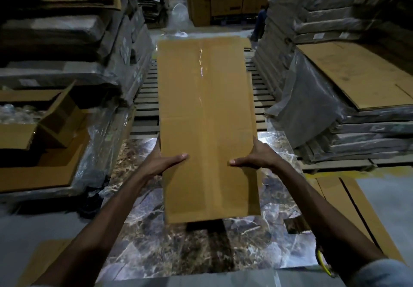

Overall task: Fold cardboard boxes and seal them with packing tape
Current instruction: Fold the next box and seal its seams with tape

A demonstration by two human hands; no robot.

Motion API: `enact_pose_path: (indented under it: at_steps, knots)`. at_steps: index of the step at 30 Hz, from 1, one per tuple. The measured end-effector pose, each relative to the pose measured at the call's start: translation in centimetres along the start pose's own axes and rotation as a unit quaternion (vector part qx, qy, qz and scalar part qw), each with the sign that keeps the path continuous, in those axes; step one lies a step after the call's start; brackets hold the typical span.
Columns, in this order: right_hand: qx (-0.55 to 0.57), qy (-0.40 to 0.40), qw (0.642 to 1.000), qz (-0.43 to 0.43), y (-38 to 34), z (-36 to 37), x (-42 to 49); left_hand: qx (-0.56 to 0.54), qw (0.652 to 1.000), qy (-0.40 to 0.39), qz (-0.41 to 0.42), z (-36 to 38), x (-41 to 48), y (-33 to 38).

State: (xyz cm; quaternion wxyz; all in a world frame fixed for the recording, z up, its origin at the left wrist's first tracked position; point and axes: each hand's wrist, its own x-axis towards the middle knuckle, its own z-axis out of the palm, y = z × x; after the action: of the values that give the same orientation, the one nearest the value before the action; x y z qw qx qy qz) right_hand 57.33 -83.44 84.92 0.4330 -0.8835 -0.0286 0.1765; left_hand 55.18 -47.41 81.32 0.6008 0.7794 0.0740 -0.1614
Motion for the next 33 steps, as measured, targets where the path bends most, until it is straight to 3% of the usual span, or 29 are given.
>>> enact_pose_path:
  at_steps: [5, 10, 13, 17, 20, 25, 27, 30, 33]
  knots:
    - [-0.013, 0.086, 0.994, -0.066, -0.2, 1.4, -1.7, 0.078, 0.988, 0.113, 0.074, -0.1, -2.8, 0.8]
    - [0.038, 0.127, 0.990, -0.047, 3.4, 5.5, -4.3, 0.044, 0.991, 0.122, 0.036, 3.1, -5.4, -4.5]
    - [0.055, 0.135, 0.989, -0.032, 6.8, 8.6, -6.8, 0.086, 0.988, 0.127, 0.016, 5.3, -7.3, -7.6]
    - [0.028, 0.126, 0.992, -0.013, 12.5, 12.2, -8.2, 0.082, 0.988, 0.131, 0.007, 6.6, -8.9, -11.5]
    - [0.000, 0.106, 0.994, -0.030, 12.3, 12.6, -8.2, 0.058, 0.989, 0.135, 0.001, 6.9, -9.5, -11.9]
    - [0.029, 0.100, 0.995, -0.004, 9.5, 8.9, -8.5, -0.024, 0.988, 0.147, -0.035, 4.5, -10.3, -6.8]
    - [0.117, 0.164, 0.979, 0.023, 7.3, 6.1, -8.8, -0.104, 0.976, 0.190, -0.027, 2.2, -10.6, -3.6]
    - [0.309, 0.233, 0.922, 0.032, 1.1, 0.2, -8.9, -0.216, 0.957, 0.195, 0.018, -0.4, -11.6, 3.0]
    - [0.339, 0.140, 0.930, -0.007, -5.5, -5.8, -8.7, -0.205, 0.971, 0.117, 0.029, -2.6, -11.6, 10.7]
